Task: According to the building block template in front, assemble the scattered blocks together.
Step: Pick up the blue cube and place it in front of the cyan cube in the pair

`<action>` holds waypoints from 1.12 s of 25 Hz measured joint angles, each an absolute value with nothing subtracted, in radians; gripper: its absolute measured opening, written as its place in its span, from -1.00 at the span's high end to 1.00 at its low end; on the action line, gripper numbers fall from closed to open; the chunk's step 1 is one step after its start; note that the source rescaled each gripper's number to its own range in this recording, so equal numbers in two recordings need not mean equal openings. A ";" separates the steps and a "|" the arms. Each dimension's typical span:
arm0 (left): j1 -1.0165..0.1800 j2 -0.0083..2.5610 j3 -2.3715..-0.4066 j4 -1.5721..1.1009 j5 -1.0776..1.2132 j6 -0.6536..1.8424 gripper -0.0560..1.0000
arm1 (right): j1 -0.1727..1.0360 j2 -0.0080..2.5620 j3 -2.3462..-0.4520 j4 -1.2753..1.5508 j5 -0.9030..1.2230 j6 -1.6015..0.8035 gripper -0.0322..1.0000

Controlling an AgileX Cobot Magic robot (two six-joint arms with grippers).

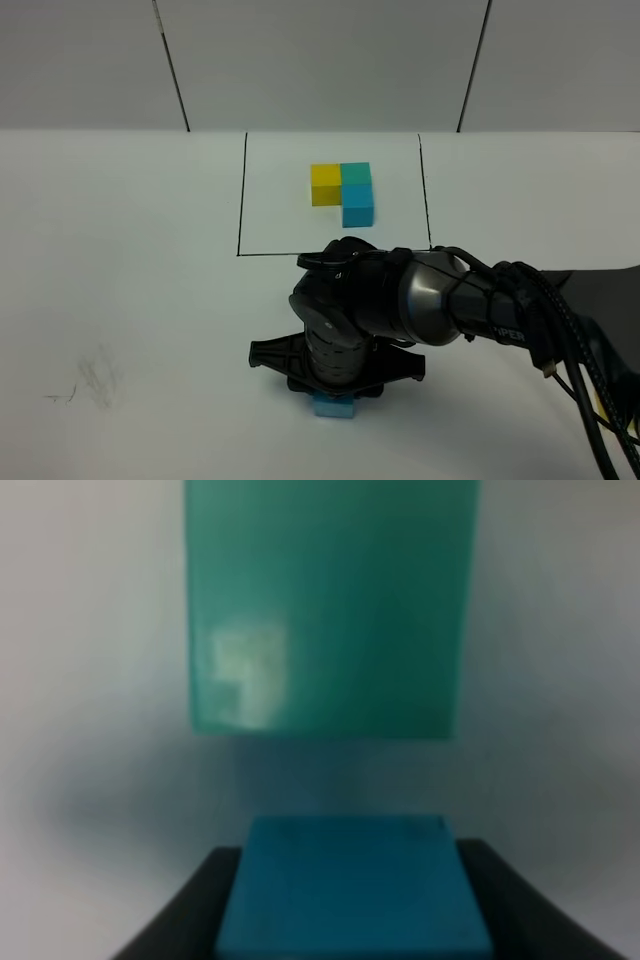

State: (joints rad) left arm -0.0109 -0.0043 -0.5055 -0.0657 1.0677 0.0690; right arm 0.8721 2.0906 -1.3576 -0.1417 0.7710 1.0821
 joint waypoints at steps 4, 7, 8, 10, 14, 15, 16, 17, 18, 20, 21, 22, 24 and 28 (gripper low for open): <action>-0.011 -0.004 -0.505 -0.066 1.068 0.069 0.35 | 0.869 2.121 -1.375 -0.114 0.782 1.047 0.50; -0.011 -0.004 -0.505 -0.066 1.068 0.069 0.35 | 0.869 2.135 -1.398 -0.100 0.795 1.023 0.50; -0.011 -0.004 -0.505 -0.066 1.067 0.069 0.35 | 0.869 2.137 -1.404 -0.097 0.799 1.019 0.50; -0.011 -0.004 -0.505 -0.066 1.067 0.069 0.35 | 0.869 2.140 -1.411 -0.097 0.802 1.016 0.50; -0.011 -0.004 -0.505 -0.066 1.067 0.069 0.35 | 0.869 2.143 -1.415 -0.103 0.804 1.028 0.50; -0.011 -0.004 -0.505 -0.066 1.067 0.069 0.35 | 0.869 2.143 -1.416 -0.107 0.804 1.031 0.50; -0.011 -0.004 -0.505 -0.066 1.067 0.069 0.35 | 0.869 2.143 -1.416 -0.111 0.804 1.035 0.50; -0.011 -0.004 -0.505 -0.066 1.067 0.069 0.35 | 0.869 2.143 -1.416 -0.118 0.804 1.038 0.50; -0.011 -0.004 -0.505 -0.066 1.067 0.069 0.35 | 0.869 2.143 -1.416 -0.125 0.803 1.045 0.50; -0.011 -0.004 -0.505 -0.066 1.067 0.069 0.35 | 0.869 2.143 -1.416 -0.139 0.800 1.057 0.50; -0.011 -0.004 -0.505 -0.066 1.067 0.069 0.35 | 0.869 2.143 -1.416 -0.148 0.799 1.065 0.50; -0.011 -0.004 -0.505 -0.066 1.067 0.069 0.35 | 0.869 2.143 -1.416 -0.156 0.799 1.072 0.50; -0.011 -0.004 -0.505 -0.066 1.067 0.069 0.35 | 0.869 2.143 -1.416 -0.166 0.798 1.080 0.50; -0.011 -0.004 -0.505 -0.066 1.067 0.069 0.35 | 0.869 2.143 -1.416 -0.173 0.790 1.082 0.50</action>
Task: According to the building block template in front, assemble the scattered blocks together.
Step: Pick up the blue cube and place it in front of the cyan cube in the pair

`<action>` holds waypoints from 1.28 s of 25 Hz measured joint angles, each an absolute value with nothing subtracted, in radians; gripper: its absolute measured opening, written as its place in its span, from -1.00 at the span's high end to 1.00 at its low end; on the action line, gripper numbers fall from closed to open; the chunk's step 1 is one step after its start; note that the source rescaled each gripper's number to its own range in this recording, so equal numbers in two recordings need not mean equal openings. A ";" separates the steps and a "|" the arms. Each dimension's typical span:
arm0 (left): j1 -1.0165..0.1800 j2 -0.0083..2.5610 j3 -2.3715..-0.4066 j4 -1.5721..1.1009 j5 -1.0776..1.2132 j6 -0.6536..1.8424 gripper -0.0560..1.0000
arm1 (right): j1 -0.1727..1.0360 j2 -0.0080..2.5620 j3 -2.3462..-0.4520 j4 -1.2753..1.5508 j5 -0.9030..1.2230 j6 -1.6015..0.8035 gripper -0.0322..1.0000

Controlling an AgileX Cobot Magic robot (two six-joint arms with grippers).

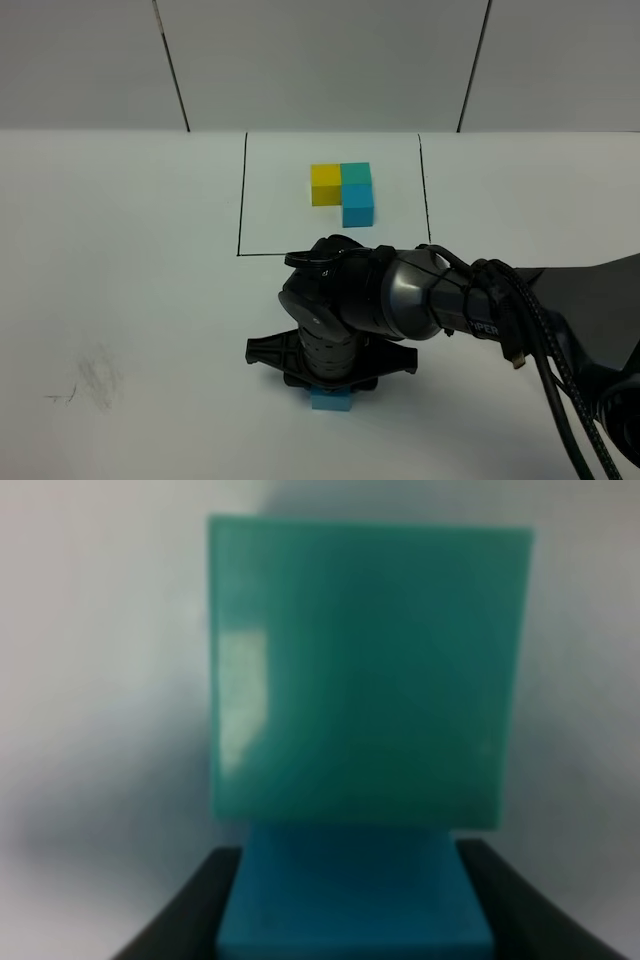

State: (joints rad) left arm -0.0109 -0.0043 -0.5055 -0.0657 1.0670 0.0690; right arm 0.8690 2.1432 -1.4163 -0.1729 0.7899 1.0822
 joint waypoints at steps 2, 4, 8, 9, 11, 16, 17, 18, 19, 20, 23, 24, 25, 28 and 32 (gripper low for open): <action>-0.011 -0.004 -0.505 -0.066 1.067 0.069 0.35 | 0.869 2.143 -1.416 -0.176 0.786 1.082 0.50; -0.011 -0.004 -0.505 -0.066 1.067 0.069 0.35 | 0.869 2.144 -1.416 -0.180 0.782 1.085 0.50; -0.011 -0.004 -0.505 -0.066 1.067 0.069 0.35 | 0.869 2.144 -1.416 -0.193 0.780 1.102 0.50; -0.011 -0.004 -0.505 -0.066 1.067 0.069 0.35 | 0.869 2.144 -1.416 -0.194 0.780 1.105 0.50; -0.011 -0.004 -0.505 -0.066 1.067 0.069 0.35 | 0.869 2.144 -1.416 -0.195 0.780 1.108 0.50; -0.011 -0.004 -0.505 -0.066 1.067 0.069 0.35 | 0.869 2.144 -1.416 -0.212 0.773 1.124 0.50; -0.011 -0.004 -0.505 -0.066 1.067 0.069 0.35 | 0.869 2.144 -1.416 -0.218 0.772 1.127 0.50; -0.011 -0.004 -0.505 -0.066 1.067 0.069 0.35 | 0.869 2.144 -1.416 -0.221 0.772 1.129 0.50; -0.011 -0.004 -0.505 -0.066 1.067 0.069 0.35 | 0.869 2.144 -1.416 -0.223 0.770 1.131 0.50; -0.011 -0.004 -0.505 -0.066 1.067 0.069 0.35 | 0.869 2.144 -1.416 -0.224 0.770 1.133 0.50; -0.011 -0.004 -0.505 -0.066 1.067 0.069 0.35 | 0.869 2.144 -1.416 -0.225 0.769 1.135 0.50; -0.011 -0.004 -0.505 -0.066 1.067 0.069 0.35 | 0.869 2.144 -1.416 -0.229 0.766 1.136 0.50; -0.011 -0.004 -0.505 -0.066 1.067 0.069 0.35 | 0.869 2.144 -1.416 -0.232 0.764 1.140 0.50; -0.011 -0.004 -0.505 -0.066 1.067 0.069 0.35 | 0.869 2.144 -1.416 -0.251 0.757 1.157 0.50; -0.011 -0.004 -0.505 -0.066 1.067 0.070 0.35 | 0.869 2.145 -1.416 -0.262 0.751 1.165 0.50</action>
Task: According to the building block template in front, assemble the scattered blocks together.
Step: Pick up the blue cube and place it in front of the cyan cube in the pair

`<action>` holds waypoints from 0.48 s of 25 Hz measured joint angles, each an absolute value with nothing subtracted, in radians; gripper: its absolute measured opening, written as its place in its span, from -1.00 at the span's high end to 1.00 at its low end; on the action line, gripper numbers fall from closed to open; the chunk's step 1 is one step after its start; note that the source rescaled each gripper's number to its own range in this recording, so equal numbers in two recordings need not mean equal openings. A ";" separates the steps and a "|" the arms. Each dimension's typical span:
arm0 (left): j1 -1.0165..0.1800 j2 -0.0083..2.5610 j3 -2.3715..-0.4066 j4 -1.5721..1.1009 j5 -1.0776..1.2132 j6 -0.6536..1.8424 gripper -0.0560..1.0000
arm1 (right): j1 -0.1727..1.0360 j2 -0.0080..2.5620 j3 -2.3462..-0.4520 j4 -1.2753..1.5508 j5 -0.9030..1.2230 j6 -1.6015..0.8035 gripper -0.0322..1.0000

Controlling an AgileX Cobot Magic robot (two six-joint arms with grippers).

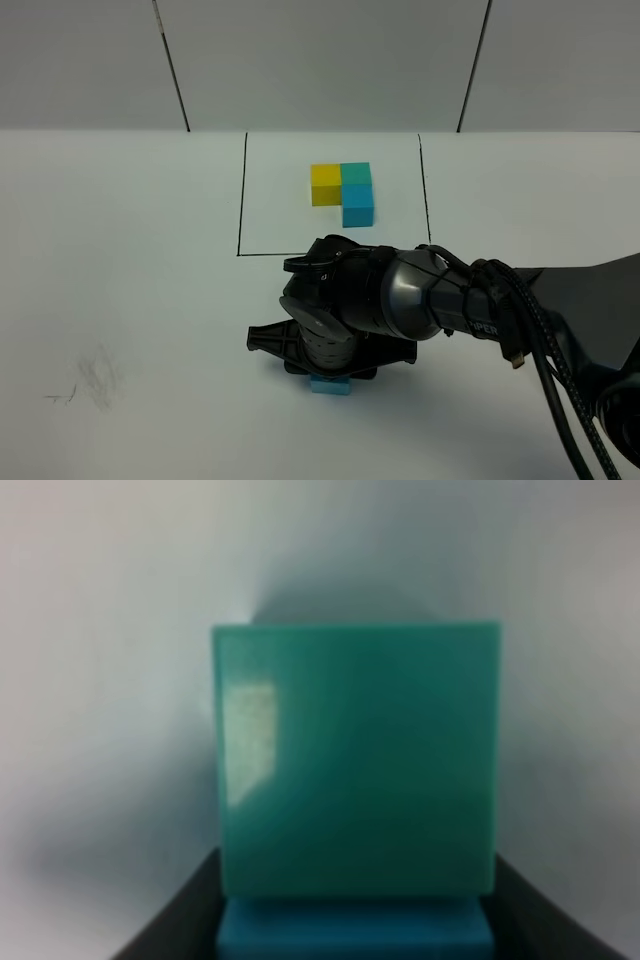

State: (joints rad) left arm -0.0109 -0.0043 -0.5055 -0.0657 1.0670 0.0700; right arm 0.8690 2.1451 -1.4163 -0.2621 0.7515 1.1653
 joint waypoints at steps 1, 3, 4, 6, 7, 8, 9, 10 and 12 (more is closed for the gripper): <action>-0.011 -0.004 -0.505 -0.066 1.067 0.070 0.35 | 0.869 2.145 -1.416 -0.263 0.751 1.165 0.50; -0.011 -0.004 -0.505 -0.066 1.067 0.070 0.35 | 0.869 2.145 -1.416 -0.266 0.749 1.165 0.50; -0.011 -0.004 -0.505 -0.066 1.067 0.070 0.35 | 0.869 2.145 -1.416 -0.266 0.749 1.165 0.50; -0.011 -0.004 -0.505 -0.066 1.067 0.070 0.35 | 0.869 2.145 -1.416 -0.266 0.749 1.164 0.50; -0.011 -0.004 -0.505 -0.066 1.067 0.070 0.35 | 0.869 2.145 -1.416 -0.266 0.749 1.163 0.50; -0.011 -0.004 -0.505 -0.066 1.067 0.070 0.35 | 0.869 2.145 -1.416 -0.266 0.748 1.158 0.50; -0.011 -0.004 -0.505 -0.066 1.067 0.070 0.35 | 0.869 2.145 -1.416 -0.266 0.747 1.155 0.50; -0.011 -0.004 -0.505 -0.066 1.067 0.070 0.35 | 0.869 2.145 -1.416 -0.266 0.747 1.149 0.50; -0.011 -0.004 -0.505 -0.066 1.067 0.070 0.35 | 0.869 2.145 -1.416 -0.259 0.746 1.138 0.50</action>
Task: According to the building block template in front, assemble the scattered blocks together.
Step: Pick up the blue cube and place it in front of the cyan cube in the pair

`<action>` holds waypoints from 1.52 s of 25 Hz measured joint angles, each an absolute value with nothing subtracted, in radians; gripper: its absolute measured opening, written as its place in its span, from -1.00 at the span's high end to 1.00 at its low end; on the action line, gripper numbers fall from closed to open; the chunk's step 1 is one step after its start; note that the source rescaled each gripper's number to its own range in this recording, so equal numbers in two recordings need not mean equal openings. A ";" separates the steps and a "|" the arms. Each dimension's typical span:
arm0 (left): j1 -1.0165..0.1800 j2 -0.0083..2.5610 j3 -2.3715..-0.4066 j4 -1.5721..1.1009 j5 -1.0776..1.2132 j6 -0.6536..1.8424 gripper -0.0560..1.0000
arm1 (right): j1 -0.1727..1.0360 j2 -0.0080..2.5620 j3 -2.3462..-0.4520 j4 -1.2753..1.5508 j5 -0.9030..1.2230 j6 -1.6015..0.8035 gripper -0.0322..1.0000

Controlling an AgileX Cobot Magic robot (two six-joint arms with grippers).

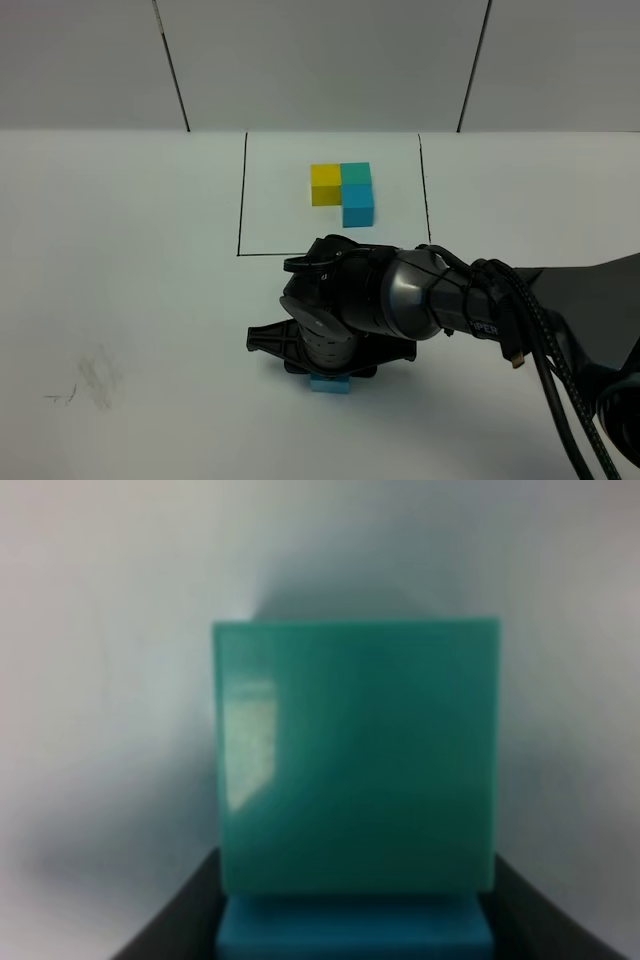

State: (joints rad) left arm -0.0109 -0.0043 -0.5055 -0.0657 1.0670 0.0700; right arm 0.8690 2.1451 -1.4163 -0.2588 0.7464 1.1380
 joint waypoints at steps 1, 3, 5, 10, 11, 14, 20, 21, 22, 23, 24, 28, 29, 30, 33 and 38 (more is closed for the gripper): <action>-0.011 -0.004 -0.505 -0.066 1.067 0.069 0.35 | 0.869 2.145 -1.416 -0.253 0.746 1.130 0.50; -0.011 -0.004 -0.505 -0.066 1.067 0.069 0.35 | 0.869 2.145 -1.416 -0.250 0.745 1.109 0.50; -0.011 -0.004 -0.505 -0.066 1.067 0.069 0.35 | 0.869 2.145 -1.416 -0.249 0.744 1.093 0.50; -0.011 -0.004 -0.505 -0.066 1.067 0.069 0.35 | 0.869 2.145 -1.416 -0.248 0.742 1.065 0.49; -0.011 -0.004 -0.505 -0.066 1.067 0.069 0.35 | 0.869 2.145 -1.416 -0.248 0.742 1.063 0.49; -0.011 -0.004 -0.505 -0.066 1.067 0.069 0.35 | 0.869 2.145 -1.416 -0.246 0.742 1.063 0.49; -0.011 -0.004 -0.505 -0.066 1.067 0.069 0.35 | 0.869 2.145 -1.416 -0.243 0.742 1.061 0.49; -0.011 -0.004 -0.505 -0.066 1.067 0.069 0.35 | 0.869 2.145 -1.416 -0.240 0.742 1.061 0.49; -0.011 -0.004 -0.505 -0.066 1.067 0.069 0.35 | 0.869 2.145 -1.416 -0.237 0.742 1.061 0.48; -0.011 -0.004 -0.505 -0.066 1.067 0.069 0.35 | 0.869 2.145 -1.416 -0.237 0.742 1.061 0.48; -0.011 -0.004 -0.505 -0.066 1.067 0.069 0.35 | 0.869 2.145 -1.416 -0.236 0.743 1.060 0.46; -0.011 -0.004 -0.505 -0.066 1.067 0.069 0.35 | 0.869 2.145 -1.416 -0.232 0.743 1.048 0.30; -0.011 -0.004 -0.505 -0.066 1.067 0.069 0.35 | 0.869 2.145 -1.416 -0.232 0.743 1.045 0.25; -0.011 -0.004 -0.505 -0.066 1.067 0.069 0.35 | 0.869 2.145 -1.416 -0.232 0.744 1.041 0.21; -0.011 -0.004 -0.505 -0.066 1.067 0.069 0.35 | 0.869 2.145 -1.416 -0.232 0.744 1.035 0.12; -0.011 -0.004 -0.505 -0.066 1.067 0.069 0.35 | 0.869 2.145 -1.416 -0.228 0.751 1.023 -0.01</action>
